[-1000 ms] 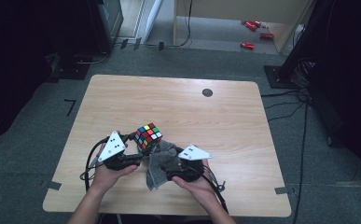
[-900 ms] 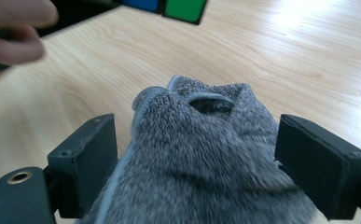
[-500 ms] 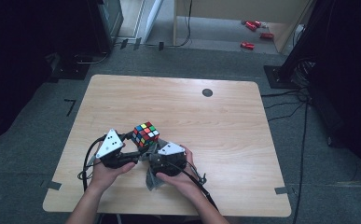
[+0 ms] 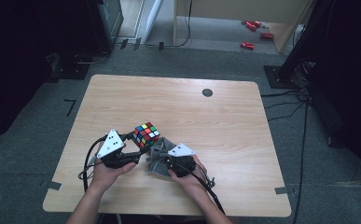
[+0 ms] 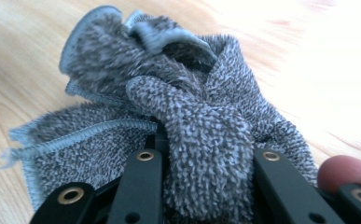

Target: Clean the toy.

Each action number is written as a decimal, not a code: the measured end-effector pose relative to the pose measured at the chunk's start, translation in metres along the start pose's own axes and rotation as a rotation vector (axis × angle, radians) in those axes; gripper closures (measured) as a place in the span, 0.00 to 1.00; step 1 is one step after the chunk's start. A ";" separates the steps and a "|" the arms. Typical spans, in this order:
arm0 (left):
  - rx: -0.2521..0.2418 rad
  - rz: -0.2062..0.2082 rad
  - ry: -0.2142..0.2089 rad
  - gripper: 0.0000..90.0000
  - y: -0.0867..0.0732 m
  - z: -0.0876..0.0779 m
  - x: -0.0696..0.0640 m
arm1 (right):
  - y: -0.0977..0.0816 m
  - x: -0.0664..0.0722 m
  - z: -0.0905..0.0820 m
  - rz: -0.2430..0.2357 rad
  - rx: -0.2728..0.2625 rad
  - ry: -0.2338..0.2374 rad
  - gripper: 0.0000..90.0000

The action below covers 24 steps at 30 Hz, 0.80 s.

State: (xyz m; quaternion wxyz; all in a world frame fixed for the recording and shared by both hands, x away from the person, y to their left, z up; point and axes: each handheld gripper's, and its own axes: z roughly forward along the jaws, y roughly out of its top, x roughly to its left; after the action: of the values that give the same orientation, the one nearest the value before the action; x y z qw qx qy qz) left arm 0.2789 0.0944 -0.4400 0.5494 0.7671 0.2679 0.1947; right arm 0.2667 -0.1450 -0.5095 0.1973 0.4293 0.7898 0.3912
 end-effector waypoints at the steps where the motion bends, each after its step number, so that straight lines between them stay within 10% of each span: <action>1: 0.002 0.000 -0.001 0.38 0.000 0.000 0.000 | -0.001 -0.002 -0.003 0.003 -0.010 -0.011 0.83; 15: 0.048 0.045 -0.055 0.38 -0.006 0.016 -0.017 | 0.013 -0.034 -0.086 0.034 -0.229 -0.094 0.85; 24: 0.123 0.124 -0.138 0.38 -0.015 0.040 -0.051 | 0.028 -0.022 -0.121 0.032 -0.355 -0.016 0.84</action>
State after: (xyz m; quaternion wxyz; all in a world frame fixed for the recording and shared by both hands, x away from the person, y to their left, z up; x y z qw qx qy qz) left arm 0.2594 0.0367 -0.4672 0.5055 0.8260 0.1927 0.1583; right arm 0.2148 -0.2084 -0.4134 0.2701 0.4035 0.6996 0.5242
